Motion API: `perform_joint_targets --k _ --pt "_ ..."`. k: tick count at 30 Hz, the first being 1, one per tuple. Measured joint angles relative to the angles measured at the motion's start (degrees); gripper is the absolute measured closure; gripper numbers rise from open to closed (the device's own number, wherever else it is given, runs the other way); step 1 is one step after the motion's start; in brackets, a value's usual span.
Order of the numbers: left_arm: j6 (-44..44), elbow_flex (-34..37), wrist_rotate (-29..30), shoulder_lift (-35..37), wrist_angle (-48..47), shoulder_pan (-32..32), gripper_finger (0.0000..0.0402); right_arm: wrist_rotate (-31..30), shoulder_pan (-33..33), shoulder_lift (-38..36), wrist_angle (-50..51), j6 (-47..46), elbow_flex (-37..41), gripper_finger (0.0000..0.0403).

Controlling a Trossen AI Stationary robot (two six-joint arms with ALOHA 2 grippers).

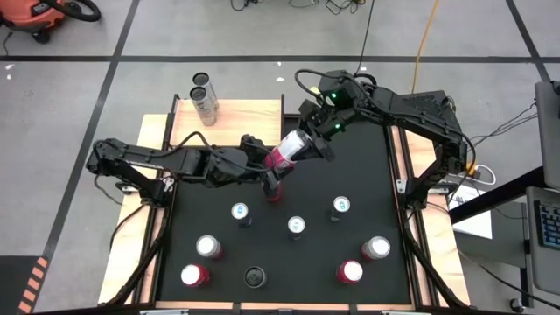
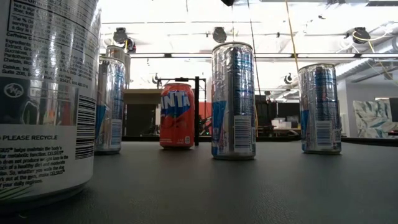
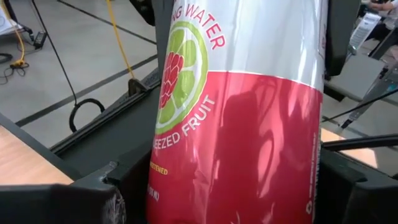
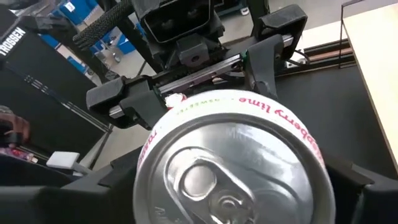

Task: Place canned beverage on shelf
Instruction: Put the top pink soda can on the shelf

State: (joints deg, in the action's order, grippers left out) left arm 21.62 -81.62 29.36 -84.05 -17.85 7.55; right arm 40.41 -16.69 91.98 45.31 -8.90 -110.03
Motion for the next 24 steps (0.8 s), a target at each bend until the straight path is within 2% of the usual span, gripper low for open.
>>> perform_joint_targets --k 8,14,17,24 --pt "-7.69 0.02 4.15 0.67 6.67 0.42 0.0107 -2.49 -0.46 -1.93 -3.20 -0.62 -0.03 0.0051" --pt "-12.16 -0.04 10.22 2.21 13.23 0.74 0.0108 -7.88 -0.76 -3.63 -5.07 -1.01 -0.06 0.0048" --pt "-16.45 0.00 14.94 2.40 18.22 1.11 0.0108 -11.27 -0.76 -3.52 -10.16 -3.81 -0.04 0.0048" --pt "-31.80 -0.02 28.36 2.51 29.78 1.57 0.0108 -21.26 -0.46 -3.32 -30.07 -9.34 -0.04 0.0048"
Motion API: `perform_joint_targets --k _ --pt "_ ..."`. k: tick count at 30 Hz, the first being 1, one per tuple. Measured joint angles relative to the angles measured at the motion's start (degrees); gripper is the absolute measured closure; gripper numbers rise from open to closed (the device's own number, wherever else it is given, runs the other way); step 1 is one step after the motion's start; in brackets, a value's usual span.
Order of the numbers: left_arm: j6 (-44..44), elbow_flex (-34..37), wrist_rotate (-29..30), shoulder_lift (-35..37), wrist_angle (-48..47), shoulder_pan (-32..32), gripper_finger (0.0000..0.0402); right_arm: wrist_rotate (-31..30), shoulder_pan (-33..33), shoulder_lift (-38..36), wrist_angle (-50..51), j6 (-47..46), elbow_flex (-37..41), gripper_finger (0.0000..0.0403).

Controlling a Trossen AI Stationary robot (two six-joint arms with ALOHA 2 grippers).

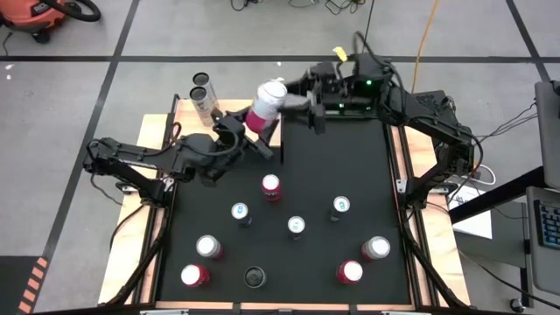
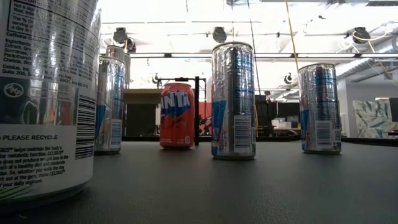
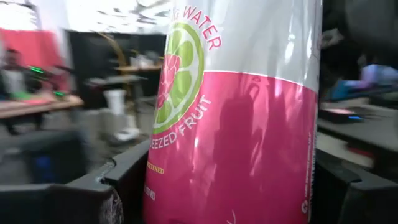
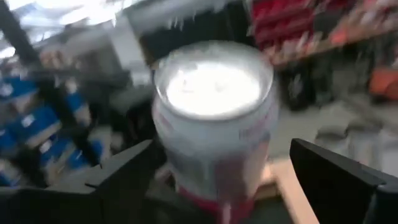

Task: Place canned beverage on shelf
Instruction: Put the top pink soda can on the shelf

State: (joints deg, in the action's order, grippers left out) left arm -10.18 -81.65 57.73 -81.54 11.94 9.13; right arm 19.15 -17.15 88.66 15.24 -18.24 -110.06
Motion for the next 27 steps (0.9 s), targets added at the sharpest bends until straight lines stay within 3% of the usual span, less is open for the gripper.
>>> perform_joint_targets --k 3,9,21,27 --pt "-2.57 0.00 2.39 0.00 1.08 -0.11 0.0108 -2.73 -0.02 0.02 -3.23 0.91 0.00 0.0048" --pt "-2.70 0.00 3.44 -0.02 1.46 -0.11 0.0108 -2.38 -0.02 1.84 -4.31 1.93 0.02 0.0048" --pt "-2.31 -0.02 3.15 -0.02 1.39 -0.11 0.0108 3.65 0.02 6.92 -18.85 -3.95 0.07 0.0050" --pt "-2.31 -0.03 2.99 -0.02 1.36 -0.09 0.0108 6.28 0.02 8.18 -19.73 -6.01 0.09 0.0063"
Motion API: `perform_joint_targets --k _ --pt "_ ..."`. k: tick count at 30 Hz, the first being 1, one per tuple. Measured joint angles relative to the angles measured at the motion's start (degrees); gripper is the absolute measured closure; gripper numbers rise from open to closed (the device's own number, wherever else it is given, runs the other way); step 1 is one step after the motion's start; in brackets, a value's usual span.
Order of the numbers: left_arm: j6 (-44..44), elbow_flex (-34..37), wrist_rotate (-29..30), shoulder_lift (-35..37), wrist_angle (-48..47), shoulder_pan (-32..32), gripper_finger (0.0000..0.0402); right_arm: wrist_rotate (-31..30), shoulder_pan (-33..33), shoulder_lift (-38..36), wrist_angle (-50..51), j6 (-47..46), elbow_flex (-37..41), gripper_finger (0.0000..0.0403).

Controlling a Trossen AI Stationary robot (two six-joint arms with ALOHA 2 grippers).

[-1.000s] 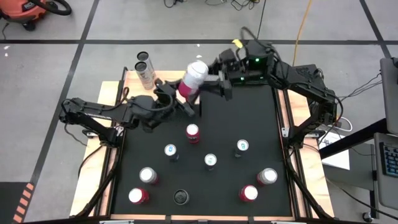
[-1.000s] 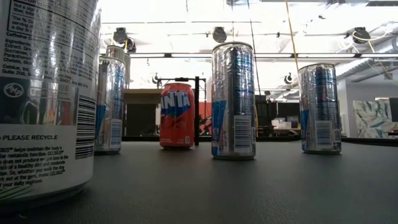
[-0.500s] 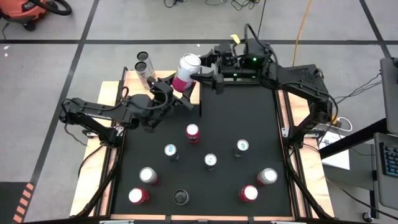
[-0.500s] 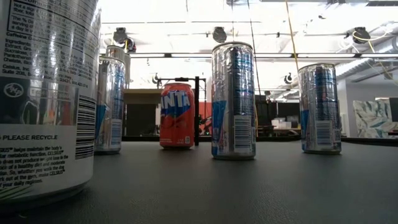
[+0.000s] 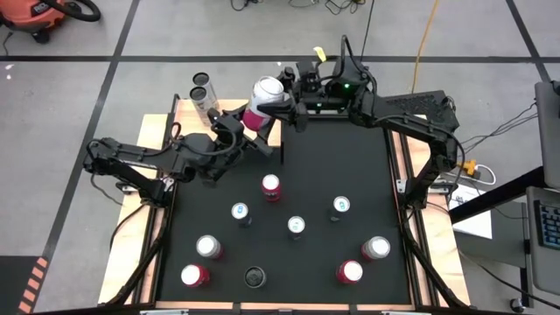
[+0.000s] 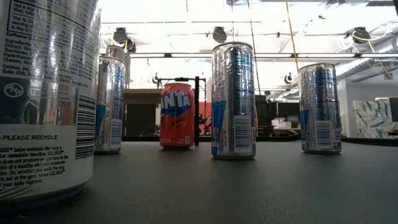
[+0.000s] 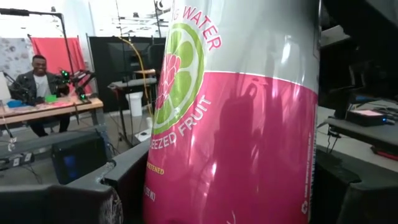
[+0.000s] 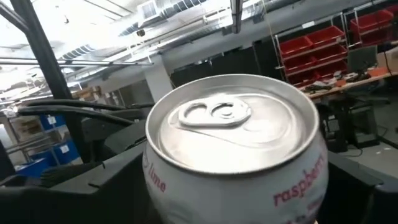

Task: Place canned beverage on shelf
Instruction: Put the top pink soda can on the shelf

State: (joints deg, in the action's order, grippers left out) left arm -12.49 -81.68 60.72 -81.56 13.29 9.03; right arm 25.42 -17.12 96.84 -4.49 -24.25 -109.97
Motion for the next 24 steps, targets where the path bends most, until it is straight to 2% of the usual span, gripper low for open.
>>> perform_joint_targets --k 6,24 --pt "0.02 -0.01 -0.03 -0.02 0.86 0.01 0.0108 0.19 0.03 0.02 0.35 0.59 0.00 0.0079" --pt "0.15 -0.01 1.26 -0.04 2.86 0.05 0.0108 0.07 0.70 0.00 3.48 2.00 -0.04 0.0072"
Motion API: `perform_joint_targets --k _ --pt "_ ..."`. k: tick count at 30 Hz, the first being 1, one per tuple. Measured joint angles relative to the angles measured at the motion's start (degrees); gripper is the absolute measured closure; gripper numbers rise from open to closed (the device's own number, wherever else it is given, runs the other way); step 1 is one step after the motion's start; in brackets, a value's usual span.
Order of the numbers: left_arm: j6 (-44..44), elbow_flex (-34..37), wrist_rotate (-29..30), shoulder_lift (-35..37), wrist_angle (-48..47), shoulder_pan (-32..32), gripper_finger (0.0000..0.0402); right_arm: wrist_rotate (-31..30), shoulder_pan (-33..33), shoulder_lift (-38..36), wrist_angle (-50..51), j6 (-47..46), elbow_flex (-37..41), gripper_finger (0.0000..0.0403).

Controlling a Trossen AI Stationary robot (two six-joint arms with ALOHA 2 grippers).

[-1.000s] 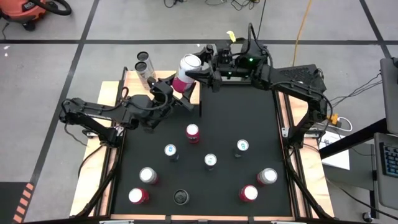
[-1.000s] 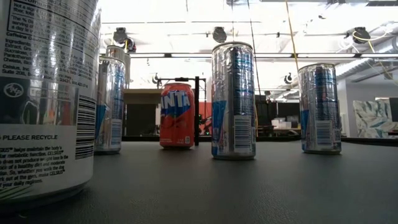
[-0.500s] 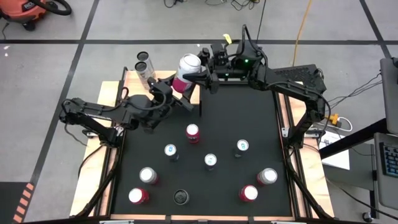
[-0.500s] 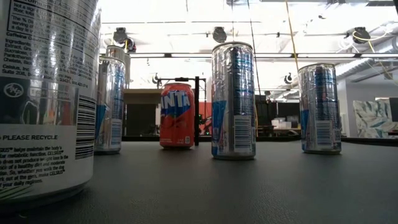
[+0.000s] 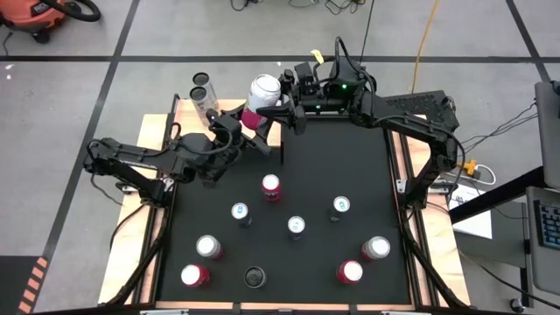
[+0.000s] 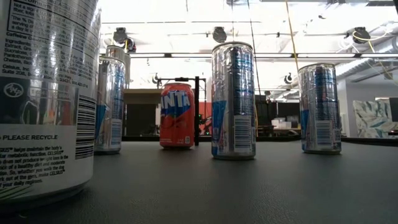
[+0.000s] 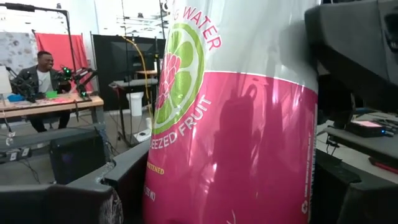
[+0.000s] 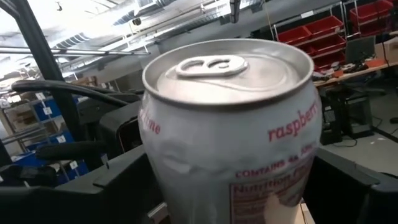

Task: Place canned beverage on shelf
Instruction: Put the top pink soda can on the shelf

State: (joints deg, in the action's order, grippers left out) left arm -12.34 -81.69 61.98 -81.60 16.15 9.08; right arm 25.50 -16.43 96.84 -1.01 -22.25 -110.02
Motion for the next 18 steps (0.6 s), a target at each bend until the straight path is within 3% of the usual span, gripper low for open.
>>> perform_joint_targets --k 18 --pt "4.55 -0.04 -0.92 -0.62 0.63 -0.07 0.0108 -0.11 0.48 0.00 -0.20 2.13 0.00 0.0122"
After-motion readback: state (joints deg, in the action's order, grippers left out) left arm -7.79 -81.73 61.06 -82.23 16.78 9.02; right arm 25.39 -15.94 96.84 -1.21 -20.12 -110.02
